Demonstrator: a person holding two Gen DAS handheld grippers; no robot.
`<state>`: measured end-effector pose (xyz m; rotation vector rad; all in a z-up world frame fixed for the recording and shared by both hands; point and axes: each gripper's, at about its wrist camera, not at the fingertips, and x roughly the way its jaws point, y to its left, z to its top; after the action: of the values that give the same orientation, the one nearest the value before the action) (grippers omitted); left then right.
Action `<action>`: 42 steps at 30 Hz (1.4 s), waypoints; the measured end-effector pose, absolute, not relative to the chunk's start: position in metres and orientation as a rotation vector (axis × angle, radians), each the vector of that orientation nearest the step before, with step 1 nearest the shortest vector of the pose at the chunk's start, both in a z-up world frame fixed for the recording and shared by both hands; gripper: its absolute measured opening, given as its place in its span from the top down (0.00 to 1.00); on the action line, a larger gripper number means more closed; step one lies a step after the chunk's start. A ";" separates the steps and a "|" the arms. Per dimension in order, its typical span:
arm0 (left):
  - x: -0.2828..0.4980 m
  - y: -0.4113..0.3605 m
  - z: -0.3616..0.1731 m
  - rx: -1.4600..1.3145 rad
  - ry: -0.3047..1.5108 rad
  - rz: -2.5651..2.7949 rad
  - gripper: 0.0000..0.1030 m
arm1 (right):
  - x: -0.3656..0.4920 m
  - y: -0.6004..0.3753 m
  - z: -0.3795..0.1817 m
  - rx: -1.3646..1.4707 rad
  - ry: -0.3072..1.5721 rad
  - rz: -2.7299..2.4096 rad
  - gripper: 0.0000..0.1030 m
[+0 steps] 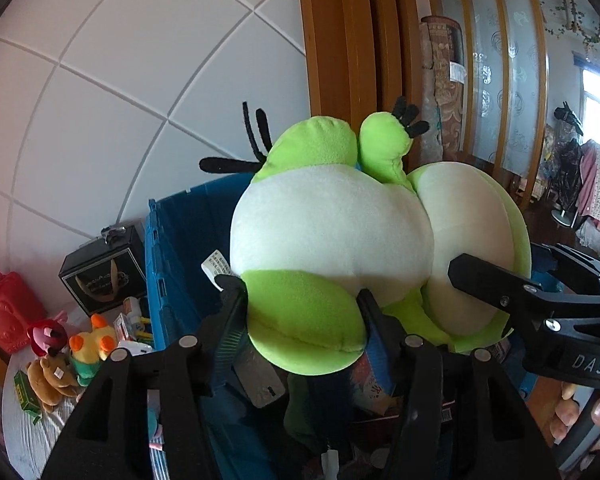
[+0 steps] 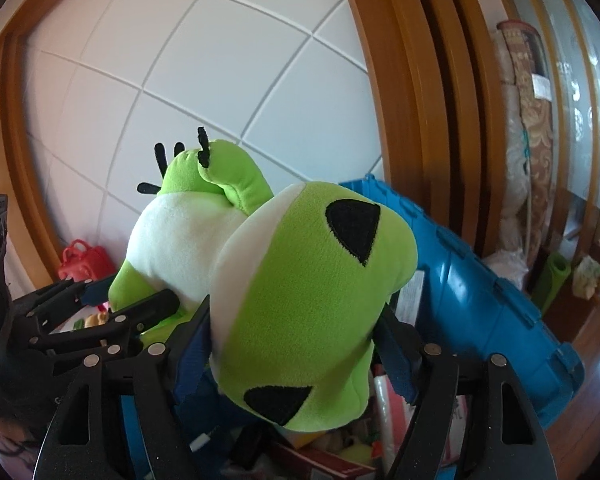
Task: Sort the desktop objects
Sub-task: 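Carry the green frog plush over the crate and open both tools, then move both tools back from the crate to the pink pig plush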
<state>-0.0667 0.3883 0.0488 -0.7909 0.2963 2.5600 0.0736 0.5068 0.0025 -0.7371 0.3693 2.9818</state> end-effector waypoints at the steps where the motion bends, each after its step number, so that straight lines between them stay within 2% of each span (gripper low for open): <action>1: -0.068 0.388 0.045 -0.817 0.301 2.560 0.47 | 0.071 0.510 -0.001 -0.756 0.382 2.980 0.26; 9: -0.070 0.401 0.044 -0.865 0.340 2.588 0.44 | 0.077 0.528 -0.011 -0.774 0.414 2.941 0.20; 11: -0.069 0.403 0.044 -0.862 0.334 2.596 0.39 | 0.078 0.534 -0.010 -0.757 0.373 2.922 0.07; 13: -0.065 0.399 0.044 -0.843 0.330 2.615 0.35 | 0.081 0.536 -0.009 -0.742 0.352 2.911 0.00; 18: -0.057 0.386 0.049 -0.799 0.297 2.652 0.27 | 0.085 0.540 -0.009 -0.737 0.347 2.885 0.00; 30: -0.041 0.326 0.057 -0.715 0.190 2.768 0.26 | 0.078 0.515 -0.010 -0.740 0.295 2.868 0.00; 42: -0.047 0.208 0.053 -0.703 0.043 2.879 0.26 | 0.065 0.427 0.015 -0.634 0.227 2.983 0.00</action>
<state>-0.0465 0.2079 0.0535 -0.7034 0.0432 2.8794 0.0655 0.4274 0.0151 -0.6340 0.2272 2.9830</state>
